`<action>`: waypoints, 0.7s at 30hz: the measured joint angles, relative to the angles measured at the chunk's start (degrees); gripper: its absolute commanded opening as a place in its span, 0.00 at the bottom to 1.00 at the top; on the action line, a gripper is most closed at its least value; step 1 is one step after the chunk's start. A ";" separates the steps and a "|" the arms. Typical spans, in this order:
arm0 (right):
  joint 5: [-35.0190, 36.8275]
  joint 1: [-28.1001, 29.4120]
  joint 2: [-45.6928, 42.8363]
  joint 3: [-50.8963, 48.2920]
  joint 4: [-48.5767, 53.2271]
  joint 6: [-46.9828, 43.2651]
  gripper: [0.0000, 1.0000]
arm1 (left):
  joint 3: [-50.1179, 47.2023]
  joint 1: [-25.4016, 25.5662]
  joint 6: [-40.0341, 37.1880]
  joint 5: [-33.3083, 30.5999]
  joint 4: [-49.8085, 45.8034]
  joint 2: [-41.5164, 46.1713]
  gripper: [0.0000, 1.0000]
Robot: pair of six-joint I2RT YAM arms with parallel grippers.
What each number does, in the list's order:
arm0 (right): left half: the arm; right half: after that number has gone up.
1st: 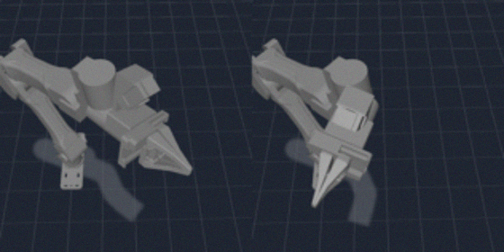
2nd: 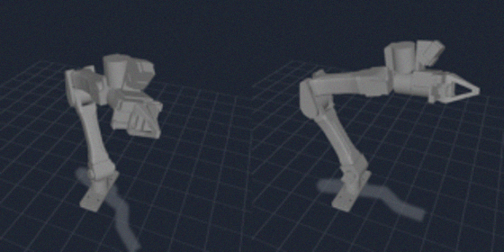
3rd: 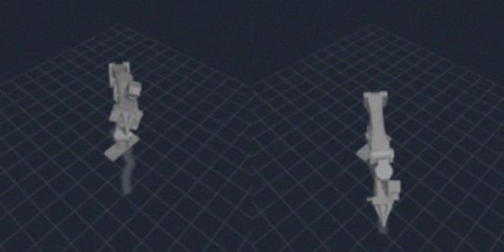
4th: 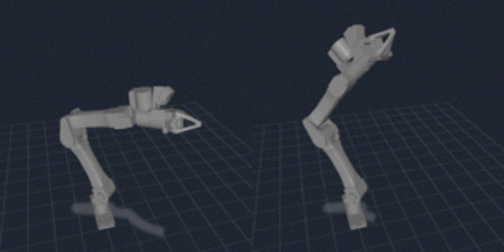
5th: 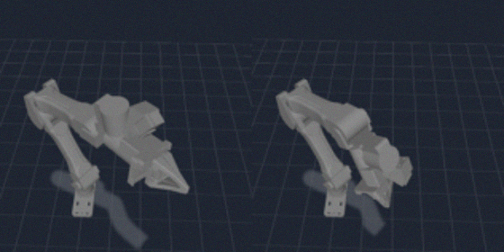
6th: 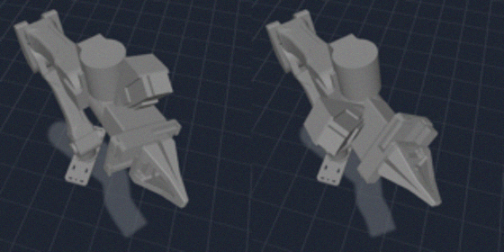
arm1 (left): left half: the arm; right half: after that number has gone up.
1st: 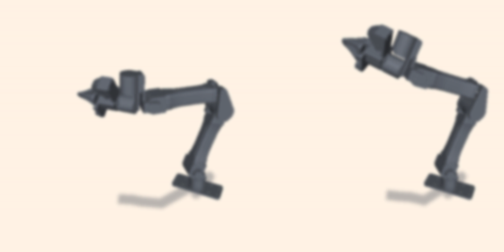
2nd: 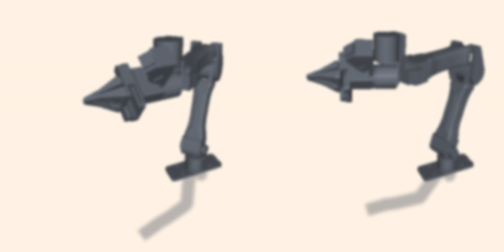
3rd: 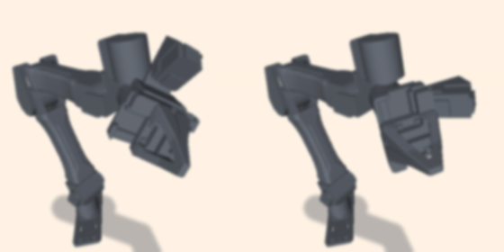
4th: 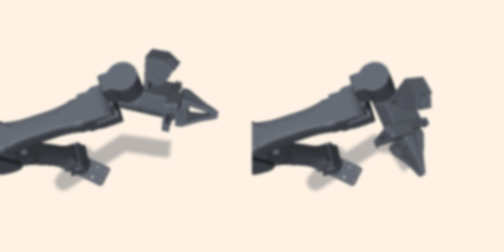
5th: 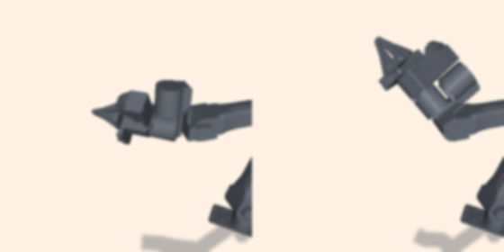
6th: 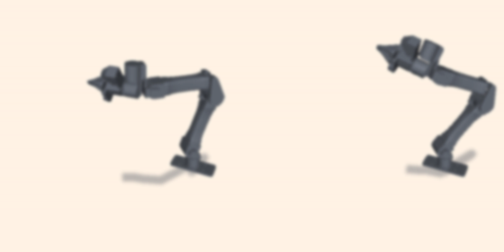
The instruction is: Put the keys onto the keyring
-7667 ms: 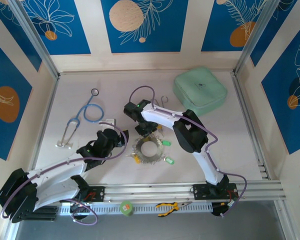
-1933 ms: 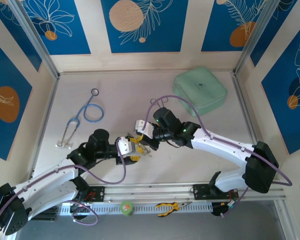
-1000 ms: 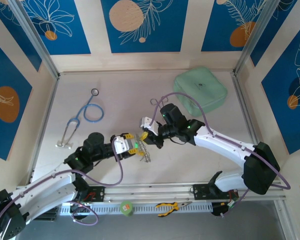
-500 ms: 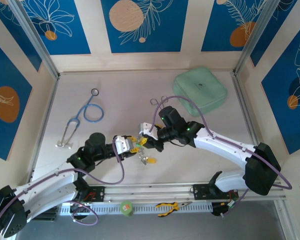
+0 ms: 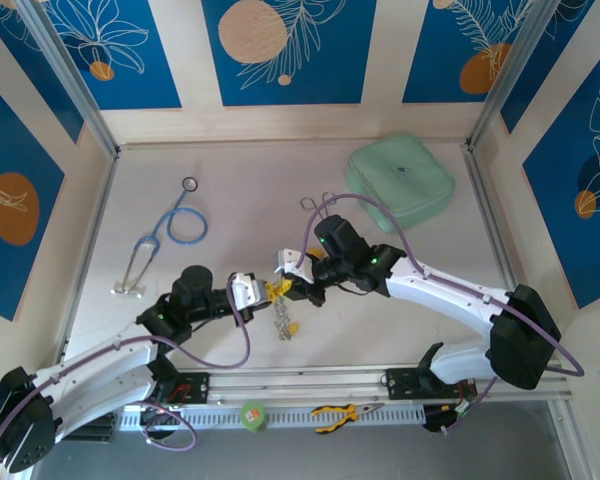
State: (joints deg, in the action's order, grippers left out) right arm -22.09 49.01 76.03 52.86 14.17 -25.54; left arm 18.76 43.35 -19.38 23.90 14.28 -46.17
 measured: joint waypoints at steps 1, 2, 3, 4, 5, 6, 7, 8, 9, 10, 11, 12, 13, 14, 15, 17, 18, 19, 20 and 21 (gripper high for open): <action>0.02 0.02 0.02 -0.07 -0.02 0.00 0.21 | -0.28 -0.02 0.09 0.07 0.35 0.09 0.00; -0.07 0.04 0.02 -0.20 -0.20 0.26 0.29 | -0.46 0.00 0.04 0.04 0.63 0.26 0.00; -0.04 0.02 -0.15 -0.50 -0.87 0.70 0.33 | -0.68 -0.02 0.04 -0.02 0.79 0.46 0.00; -0.02 -0.22 -0.63 -1.18 -2.14 0.98 0.35 | -0.90 -0.02 0.04 0.00 0.81 0.63 0.00; -0.04 -0.59 -1.49 -2.16 -3.34 1.53 0.36 | -1.09 0.00 0.02 0.04 0.83 0.79 0.00; -0.13 -1.29 -2.82 -3.50 -4.37 2.16 0.36 | -1.31 0.00 -0.04 0.04 0.92 0.98 0.00; -0.26 -2.43 -4.52 -5.01 -5.29 2.78 0.36 | -1.49 0.00 -0.20 0.04 0.98 1.11 0.00; -0.26 -3.52 -6.01 -6.25 -6.03 3.28 0.36 | -1.55 0.00 -0.48 0.04 1.09 1.11 0.00; -0.20 -4.59 -7.43 -7.43 -6.49 3.39 0.35 | -1.60 0.00 -0.68 0.07 1.20 1.09 0.00; 0.04 -5.57 -8.79 -8.48 -6.93 3.32 0.34 | -1.66 0.00 -1.20 0.11 1.36 1.11 0.00; 0.50 -6.10 -9.64 -9.18 -6.97 2.95 0.33 | -1.73 0.00 -1.81 0.13 1.51 1.09 0.00; 1.11 -6.05 -10.19 -9.75 -6.99 2.29 0.32 | -1.81 0.00 -2.45 0.11 1.77 1.09 0.00; 1.60 -5.51 -10.29 -10.19 -7.10 1.57 0.31 | -2.01 0.00 -3.28 0.13 2.12 1.09 0.00; 2.19 -4.79 -10.27 -10.64 -7.28 0.90 0.31 | -2.21 0.00 -3.80 0.13 2.64 1.09 0.00; 2.71 -3.76 -10.23 -11.34 -7.54 0.11 0.30 | -2.54 0.02 -4.70 0.20 3.21 1.11 0.00; 3.61 -2.01 -10.23 -12.74 -8.24 -1.31 0.29 | -3.19 0.04 -5.68 0.33 3.96 1.11 0.00; 4.13 -1.25 -10.19 -13.35 -8.76 -1.92 0.29 | -3.54 0.04 -6.25 0.35 4.31 1.11 0.00; 4.61 -0.70 -10.12 -13.75 -9.09 -2.40 0.29 | -3.72 0.04 -6.51 0.33 4.57 1.11 0.00; 5.09 -0.11 -9.99 -13.99 -9.57 -2.82 0.29 | -3.74 0.04 -6.67 0.28 4.61 1.22 0.00; 5.46 0.24 -9.77 -13.99 -10.08 -3.04 0.30 | -3.74 0.04 -6.67 0.20 4.57 1.44 0.00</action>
State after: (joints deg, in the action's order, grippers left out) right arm -16.62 49.25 66.26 38.87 4.10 -28.58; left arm 15.03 43.40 -26.04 24.10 18.85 -44.73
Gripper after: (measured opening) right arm 0.291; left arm 0.040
